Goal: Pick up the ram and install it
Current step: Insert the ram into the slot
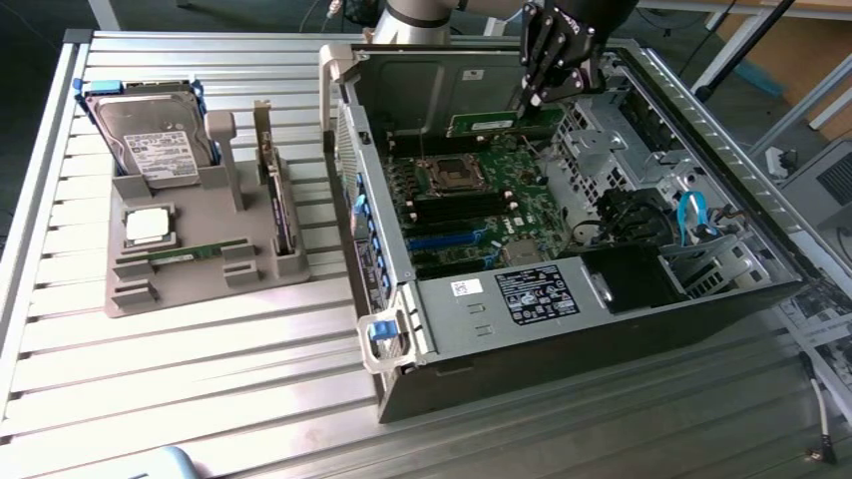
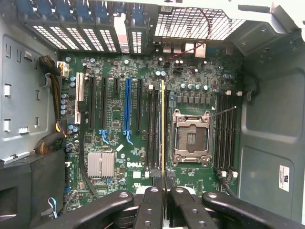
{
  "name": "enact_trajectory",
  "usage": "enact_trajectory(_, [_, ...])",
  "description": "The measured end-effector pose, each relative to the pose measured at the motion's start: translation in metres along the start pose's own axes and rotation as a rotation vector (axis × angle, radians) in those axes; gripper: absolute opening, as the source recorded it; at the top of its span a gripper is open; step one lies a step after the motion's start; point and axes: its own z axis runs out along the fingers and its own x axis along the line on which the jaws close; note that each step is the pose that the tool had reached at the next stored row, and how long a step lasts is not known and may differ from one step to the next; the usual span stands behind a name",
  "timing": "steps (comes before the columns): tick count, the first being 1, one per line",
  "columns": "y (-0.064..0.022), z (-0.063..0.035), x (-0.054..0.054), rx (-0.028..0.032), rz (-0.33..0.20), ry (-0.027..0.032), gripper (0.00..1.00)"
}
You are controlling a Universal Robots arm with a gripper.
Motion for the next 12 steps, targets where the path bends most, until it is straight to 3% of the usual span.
enact_trajectory(12, [-0.0003, 0.0101, 0.0007, -0.0001, 0.000, 0.0002, 0.12])
